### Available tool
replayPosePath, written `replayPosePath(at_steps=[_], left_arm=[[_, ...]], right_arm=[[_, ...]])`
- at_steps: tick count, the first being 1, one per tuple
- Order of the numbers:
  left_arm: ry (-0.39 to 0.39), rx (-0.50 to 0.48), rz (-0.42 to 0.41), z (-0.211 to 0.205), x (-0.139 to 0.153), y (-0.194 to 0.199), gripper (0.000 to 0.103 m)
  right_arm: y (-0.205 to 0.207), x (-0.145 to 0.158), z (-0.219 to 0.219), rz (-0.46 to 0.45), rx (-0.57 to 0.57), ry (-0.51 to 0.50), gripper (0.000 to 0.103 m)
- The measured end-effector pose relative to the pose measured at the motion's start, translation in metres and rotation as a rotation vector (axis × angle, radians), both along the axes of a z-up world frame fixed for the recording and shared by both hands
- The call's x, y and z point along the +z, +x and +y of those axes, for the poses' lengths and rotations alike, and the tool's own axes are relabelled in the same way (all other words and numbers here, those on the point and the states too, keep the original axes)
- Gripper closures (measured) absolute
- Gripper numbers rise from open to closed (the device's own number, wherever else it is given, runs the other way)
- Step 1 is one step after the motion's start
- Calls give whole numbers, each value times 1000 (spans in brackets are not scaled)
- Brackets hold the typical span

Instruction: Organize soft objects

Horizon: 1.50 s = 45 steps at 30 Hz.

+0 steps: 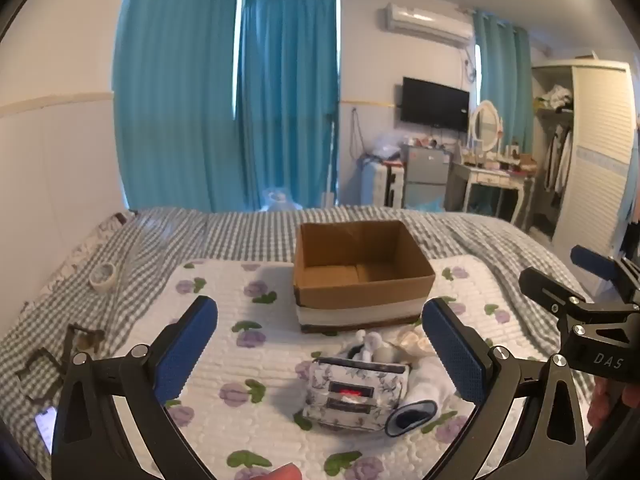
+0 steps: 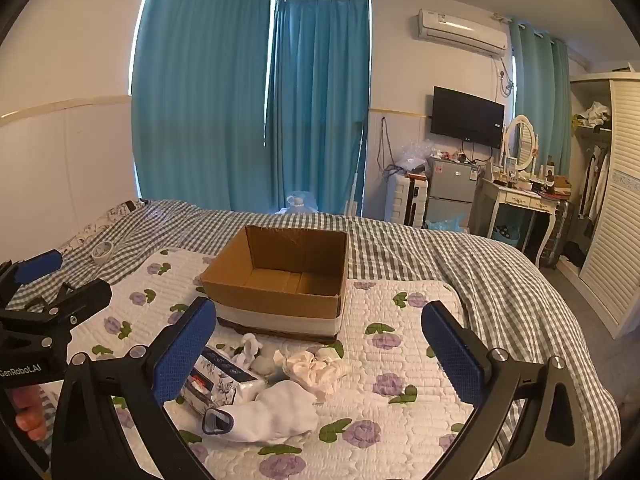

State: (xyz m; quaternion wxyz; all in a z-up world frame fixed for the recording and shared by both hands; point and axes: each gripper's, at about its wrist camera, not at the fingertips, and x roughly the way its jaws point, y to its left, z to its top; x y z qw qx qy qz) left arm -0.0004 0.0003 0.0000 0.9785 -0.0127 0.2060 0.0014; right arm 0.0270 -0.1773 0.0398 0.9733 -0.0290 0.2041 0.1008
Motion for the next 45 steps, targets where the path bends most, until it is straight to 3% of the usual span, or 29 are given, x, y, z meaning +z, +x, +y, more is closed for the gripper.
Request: replayPosePath(at_steps=[45], left_arm=[[31,29,20,6,-4,4,0]], right_arm=[[4,-5,3,11,0,-8,0]])
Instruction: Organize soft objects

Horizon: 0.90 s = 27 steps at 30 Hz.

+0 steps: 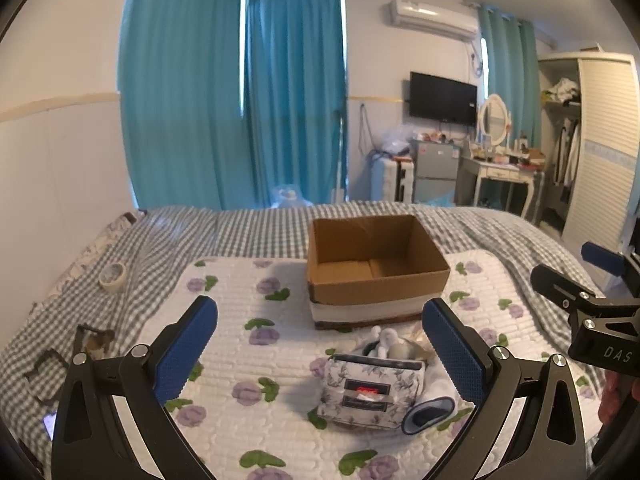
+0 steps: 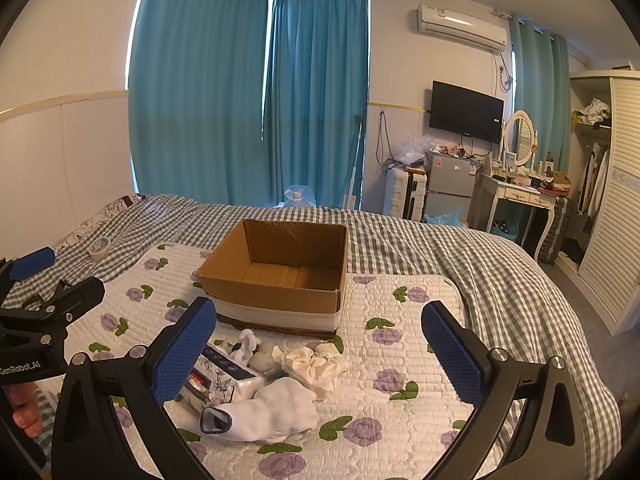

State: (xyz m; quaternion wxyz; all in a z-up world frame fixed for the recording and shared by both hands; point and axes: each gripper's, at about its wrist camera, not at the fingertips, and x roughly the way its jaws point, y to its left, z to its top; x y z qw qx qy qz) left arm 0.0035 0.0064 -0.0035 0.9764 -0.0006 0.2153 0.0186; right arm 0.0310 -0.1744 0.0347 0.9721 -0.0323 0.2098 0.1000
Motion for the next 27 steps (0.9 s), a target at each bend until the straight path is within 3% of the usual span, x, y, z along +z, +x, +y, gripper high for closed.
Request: replayPosePath(at_steps=[27], left_arm=[[-5,4,3,2,-7,-4,0]], right_arm=[[0,-2,2,7,1,-4,0]])
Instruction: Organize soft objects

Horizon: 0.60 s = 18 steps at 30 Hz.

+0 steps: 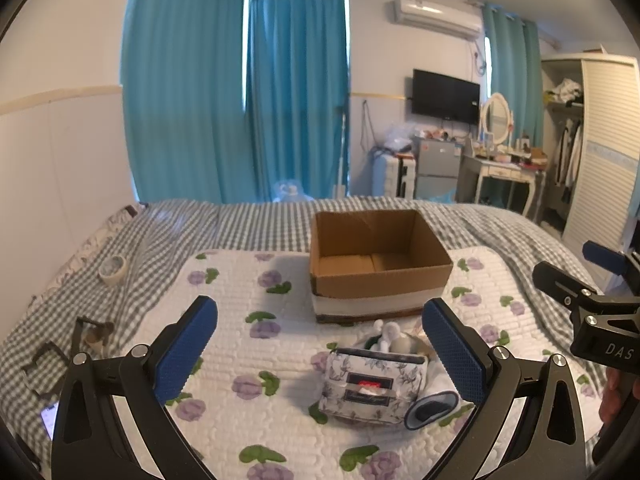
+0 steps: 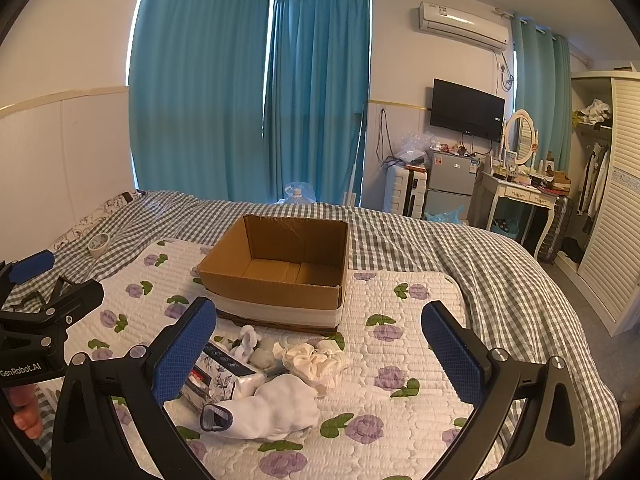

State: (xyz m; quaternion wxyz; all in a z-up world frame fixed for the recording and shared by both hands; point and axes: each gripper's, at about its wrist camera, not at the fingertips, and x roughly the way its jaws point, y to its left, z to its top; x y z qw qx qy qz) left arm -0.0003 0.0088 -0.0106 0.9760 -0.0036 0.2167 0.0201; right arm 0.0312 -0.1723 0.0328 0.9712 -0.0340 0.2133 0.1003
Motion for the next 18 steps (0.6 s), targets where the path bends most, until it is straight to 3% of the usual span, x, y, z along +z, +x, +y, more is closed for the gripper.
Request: replayPosePath(at_steps=[18], left_arm=[[-8,1,10,0,-8,-3,0]], right_arm=[[-2,-6,1,6,-1,-5,0]])
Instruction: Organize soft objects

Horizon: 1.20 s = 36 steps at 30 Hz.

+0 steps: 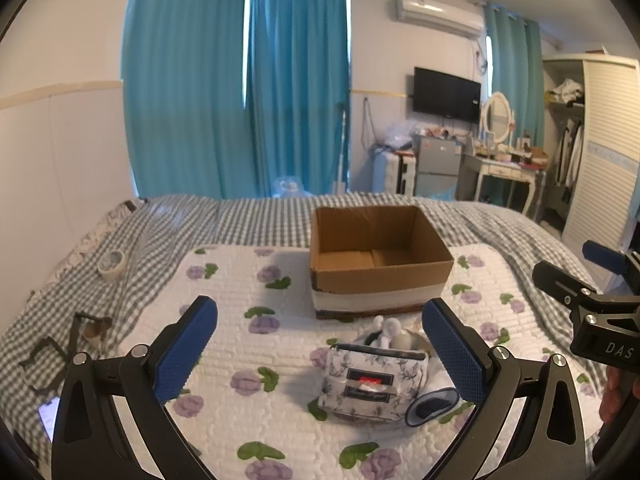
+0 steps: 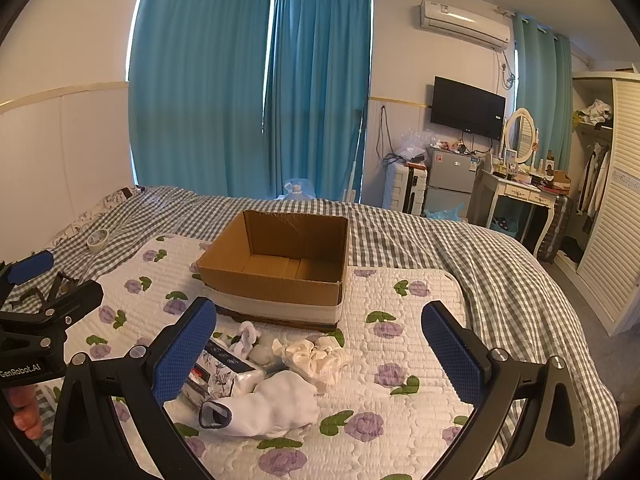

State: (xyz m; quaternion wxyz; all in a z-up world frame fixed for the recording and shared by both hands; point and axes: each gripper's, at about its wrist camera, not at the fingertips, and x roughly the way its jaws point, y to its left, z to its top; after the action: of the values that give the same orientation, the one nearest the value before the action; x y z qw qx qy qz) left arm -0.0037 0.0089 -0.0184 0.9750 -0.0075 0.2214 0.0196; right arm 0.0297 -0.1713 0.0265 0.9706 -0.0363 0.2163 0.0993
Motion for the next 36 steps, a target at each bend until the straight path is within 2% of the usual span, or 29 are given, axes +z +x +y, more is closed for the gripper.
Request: replayPosePath(at_steps=[6,9,14,16,21,25,28,29,30,32,33,36], left_arm=[[-8,-16,21,-1,-7,8,0],[3,-15,50,0,-15,15,0],[-14,-16,135,8,-37,33,0],[-14,-20,174,9,-49,39,0],[-9,-23,252,11,-69,51,0],[2,-39,292,9,-82,61,0],[11,-56,310,7,-87,65,0],[14,-60,314,7,-88,67,0],[16,-66,316,6,-89,68,0],[18,-77,319,4,-88,68,0],[21,-82,319,4,-89,69,0],[30,-93,317,3,-89,70,0]], right_arm=[[12,-23,-7,32,-13,-13,0],[19,-37,-9,80,-19,-17,0],[42,-75,-10,232,7,20,0],[57,-88,-2,297,1,1,0],[79,-134,6,457,-8,-46,13],[88,-149,7,518,-5,-20,13],[89,-154,11,547,19,-4,23],[89,-156,13,556,33,1,29],[88,-157,15,567,52,10,42],[86,-159,19,580,93,37,53],[84,-158,20,576,96,32,64],[77,-146,18,547,115,42,71]])
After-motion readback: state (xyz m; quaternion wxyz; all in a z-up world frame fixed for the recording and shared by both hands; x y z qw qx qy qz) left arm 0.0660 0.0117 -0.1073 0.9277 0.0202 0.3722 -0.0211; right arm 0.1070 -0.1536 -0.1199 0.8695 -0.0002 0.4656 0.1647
